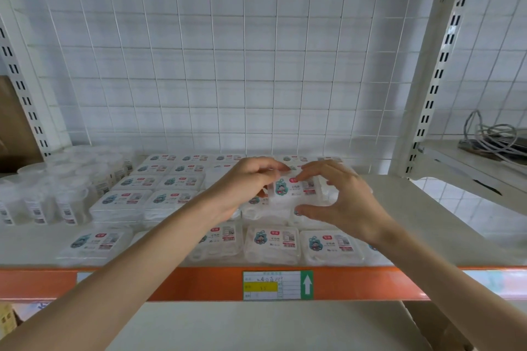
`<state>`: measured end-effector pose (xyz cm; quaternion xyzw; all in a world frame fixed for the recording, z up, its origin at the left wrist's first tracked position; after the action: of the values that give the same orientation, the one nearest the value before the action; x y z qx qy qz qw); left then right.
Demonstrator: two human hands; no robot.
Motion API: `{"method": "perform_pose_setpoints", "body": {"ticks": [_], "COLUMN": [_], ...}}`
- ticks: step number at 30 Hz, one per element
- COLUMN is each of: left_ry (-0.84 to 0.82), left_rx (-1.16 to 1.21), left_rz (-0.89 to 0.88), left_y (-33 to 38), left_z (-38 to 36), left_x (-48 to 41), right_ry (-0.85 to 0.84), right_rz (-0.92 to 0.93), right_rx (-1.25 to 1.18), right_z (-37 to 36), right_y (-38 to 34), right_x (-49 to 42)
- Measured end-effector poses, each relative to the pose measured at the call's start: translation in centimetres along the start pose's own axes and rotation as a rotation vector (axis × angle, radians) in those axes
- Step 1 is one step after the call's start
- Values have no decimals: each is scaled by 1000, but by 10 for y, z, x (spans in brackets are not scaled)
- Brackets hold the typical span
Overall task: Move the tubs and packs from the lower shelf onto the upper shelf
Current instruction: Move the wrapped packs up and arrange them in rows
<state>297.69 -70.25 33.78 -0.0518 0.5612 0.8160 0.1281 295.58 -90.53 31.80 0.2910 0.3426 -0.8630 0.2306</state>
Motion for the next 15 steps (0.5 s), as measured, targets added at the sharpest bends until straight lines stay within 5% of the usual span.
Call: {"method": "perform_pose_setpoints", "body": {"ticks": [8,15], "left_ry": [116,72], "left_rx": [-291,-760], "left_rz": [-239,-480], "left_y": [-13,-28], "left_z": [3,-2], "left_x": [9,27], "right_ry": [128,-27], "right_rz": [-102,-264], "right_rx": [31,43], "right_z": [7,15], "right_y": [13,33], "right_x": [2,4]}}
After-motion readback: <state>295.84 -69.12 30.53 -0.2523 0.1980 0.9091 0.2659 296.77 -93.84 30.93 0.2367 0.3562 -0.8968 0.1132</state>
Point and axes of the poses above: each hand's wrist, its own x-axis away from the middle knuckle, its own z-axis out of the back of the hand, y = z × x, the point moved 1 cm from there along -x, towards the middle knuckle, and after that the axes turned 8 degrees about y, right-handed, at the moved point
